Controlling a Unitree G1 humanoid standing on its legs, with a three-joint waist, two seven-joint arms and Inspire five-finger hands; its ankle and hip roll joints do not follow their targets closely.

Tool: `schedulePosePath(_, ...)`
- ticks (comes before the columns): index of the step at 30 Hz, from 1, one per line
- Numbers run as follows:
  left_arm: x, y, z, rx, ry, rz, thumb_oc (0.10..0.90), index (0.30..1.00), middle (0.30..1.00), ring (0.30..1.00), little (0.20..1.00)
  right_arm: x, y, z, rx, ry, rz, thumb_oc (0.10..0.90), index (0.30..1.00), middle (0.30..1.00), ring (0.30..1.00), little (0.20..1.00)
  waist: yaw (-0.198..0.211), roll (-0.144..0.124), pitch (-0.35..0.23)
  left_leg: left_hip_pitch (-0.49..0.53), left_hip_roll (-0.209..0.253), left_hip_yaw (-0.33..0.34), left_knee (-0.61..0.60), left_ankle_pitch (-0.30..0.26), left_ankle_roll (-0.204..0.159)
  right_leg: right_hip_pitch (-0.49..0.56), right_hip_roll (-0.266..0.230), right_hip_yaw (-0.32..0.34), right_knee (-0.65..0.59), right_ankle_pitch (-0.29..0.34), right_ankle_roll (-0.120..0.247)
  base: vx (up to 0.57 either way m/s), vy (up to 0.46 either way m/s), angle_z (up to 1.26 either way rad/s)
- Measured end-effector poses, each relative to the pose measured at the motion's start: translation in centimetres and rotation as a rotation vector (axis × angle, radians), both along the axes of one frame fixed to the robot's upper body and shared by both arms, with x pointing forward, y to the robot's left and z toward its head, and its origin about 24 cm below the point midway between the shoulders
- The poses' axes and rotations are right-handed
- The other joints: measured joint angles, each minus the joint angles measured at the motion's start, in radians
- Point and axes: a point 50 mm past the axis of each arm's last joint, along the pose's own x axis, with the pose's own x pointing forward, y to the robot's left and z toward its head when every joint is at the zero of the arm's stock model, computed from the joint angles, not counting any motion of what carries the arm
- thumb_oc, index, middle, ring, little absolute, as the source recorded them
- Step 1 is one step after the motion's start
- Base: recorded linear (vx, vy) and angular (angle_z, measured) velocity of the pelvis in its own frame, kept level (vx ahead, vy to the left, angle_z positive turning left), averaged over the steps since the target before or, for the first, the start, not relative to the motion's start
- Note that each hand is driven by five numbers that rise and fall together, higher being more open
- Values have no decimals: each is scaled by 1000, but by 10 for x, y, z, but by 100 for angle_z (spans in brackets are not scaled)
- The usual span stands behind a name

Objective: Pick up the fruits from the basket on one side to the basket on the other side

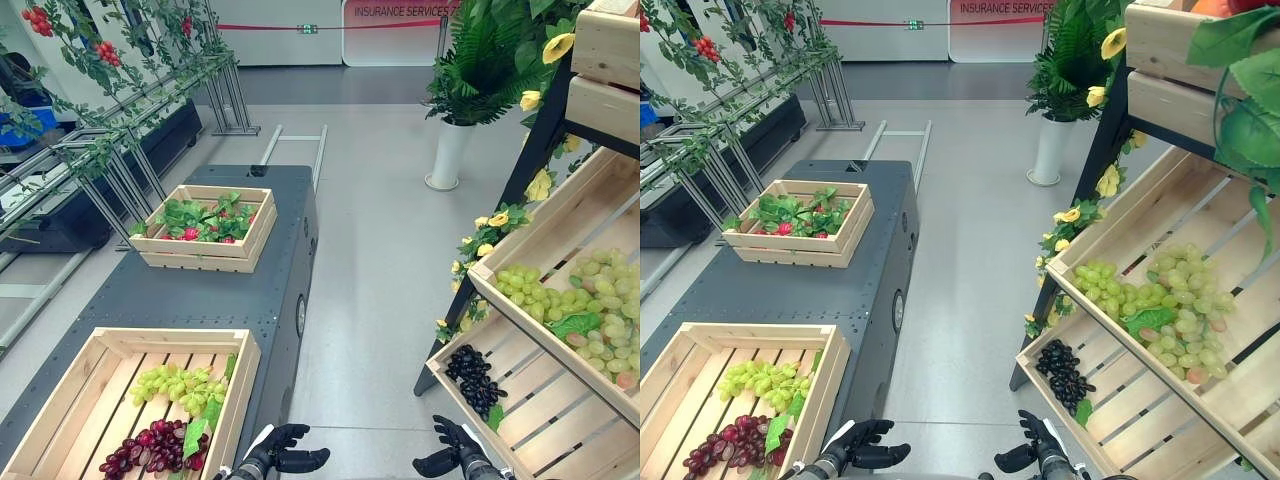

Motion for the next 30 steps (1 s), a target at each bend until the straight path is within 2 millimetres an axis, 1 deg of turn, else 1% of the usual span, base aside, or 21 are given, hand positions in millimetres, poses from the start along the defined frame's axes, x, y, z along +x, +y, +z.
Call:
schedulePosePath(4,1,-1,1,0,-9,-17,800,900,900,900,900,0,-1,0,-9,-2,-5,800,900,900,900,900,0,0,0,-4,0,0,0,0,0,-4,0,0,0,0,0,0,0,0)
schedulePosePath(8,4,-2,4,23,-81,-41,800,900,900,900,900,-1,-1,0,-12,0,-7,800,900,900,900,900,0,1,1,-7,0,0,0,3,-4,-11,0,0,0,2,0,0,0,0)
schedulePosePath(10,10,-3,10,42,-180,-9,800,900,900,900,900,0,-2,0,-13,-1,-7,800,900,900,900,900,3,2,5,-11,0,-2,0,4,-5,-13,0,-2,0,2,0,0,0,0)
schedulePosePath(14,38,-5,31,49,-419,26,800,900,900,900,900,1,-4,1,-18,-5,-7,800,900,900,900,900,13,7,24,-19,0,-6,0,2,-2,-16,-1,-6,0,1,-1,-10,6,1)
schedulePosePath(15,50,-5,42,61,-519,40,800,900,900,900,900,2,-5,1,-20,-9,-6,800,900,900,900,900,17,11,33,-20,0,-7,0,2,-2,-15,-1,-7,0,1,-1,-50,19,3)
schedulePosePath(16,56,-4,48,66,-566,40,800,900,900,900,900,4,-5,2,-21,-13,-5,800,900,900,900,900,18,13,40,-21,0,-9,0,3,-3,-16,-1,-8,0,1,-1,-56,27,6)
schedulePosePath(17,70,-2,64,84,-679,35,800,900,900,900,900,6,-7,4,-25,-25,-2,800,900,900,900,900,20,19,52,-26,0,-20,0,7,-8,-20,-1,-12,0,3,0,-25,17,7)
schedulePosePath(18,75,-1,70,93,-725,29,800,900,900,900,900,7,-8,4,-27,-26,-1,800,900,900,900,900,20,22,55,-29,0,-25,0,7,-8,-21,-1,-15,0,3,2,-27,28,17)
schedulePosePath(19,84,1,82,109,-814,35,800,900,900,900,900,6,-11,5,-36,-23,-2,800,900,900,900,900,19,30,61,-29,0,-31,1,8,-8,-21,-3,-27,0,4,3,-15,24,19)
schedulePosePath(20,93,5,96,138,-901,29,800,900,900,900,900,7,-14,6,-45,-22,-2,800,900,900,900,900,28,38,66,-32,0,-33,3,9,-9,-23,-3,-33,0,3,2,-12,31,18)
schedulePosePath(21,97,7,102,149,-938,32,800,900,900,900,900,7,-16,6,-49,-25,-1,800,900,900,900,900,30,41,70,-34,1,-33,5,10,-9,-24,-3,-34,0,3,2,4,30,10)
schedulePosePath(23,109,25,129,214,-1071,37,800,900,900,900,900,12,-21,10,-62,-46,6,800,900,900,900,900,39,54,88,-35,2,-37,7,11,-10,-24,-3,-39,0,2,1,12,32,6)
schedulePosePath(24,112,31,137,234,-1107,40,800,900,900,900,900,13,-22,11,-65,-53,8,800,900,900,900,900,39,57,92,-36,2,-41,7,11,-11,-24,-2,-43,0,2,1,19,36,9)
schedulePosePath(25,118,43,150,271,-1156,61,800,900,900,900,900,14,-25,12,-76,-61,9,800,900,900,900,900,42,63,97,-38,1,-54,7,11,-11,-23,-4,-59,0,1,0,18,42,14)
schedulePosePath(26,123,54,163,305,-1199,70,800,900,900,900,900,14,-26,13,-81,-64,9,800,900,900,900,900,46,63,100,-42,2,-59,7,12,-12,-24,-4,-66,0,-1,-1,14,37,15)
schedulePosePath(28,133,68,182,342,-1266,110,800,900,900,900,900,12,-27,12,-87,-61,4,800,900,900,900,900,62,65,100,-52,2,-64,8,17,-13,-29,-6,-78,0,-3,-1,-24,52,22)
schedulePosePath(29,140,72,192,366,-1300,121,800,900,900,900,900,11,-27,12,-88,-58,5,800,900,900,900,900,66,63,105,-68,-2,-82,22,16,-13,-32,-10,-93,0,-4,-1,-51,59,30)
schedulePosePath(30,142,74,196,374,-1312,120,800,900,900,900,900,11,-27,12,-89,-57,5,800,900,900,900,900,65,64,108,-71,-2,-86,22,17,-14,-32,-10,-95,0,-5,-1,-60,60,31)
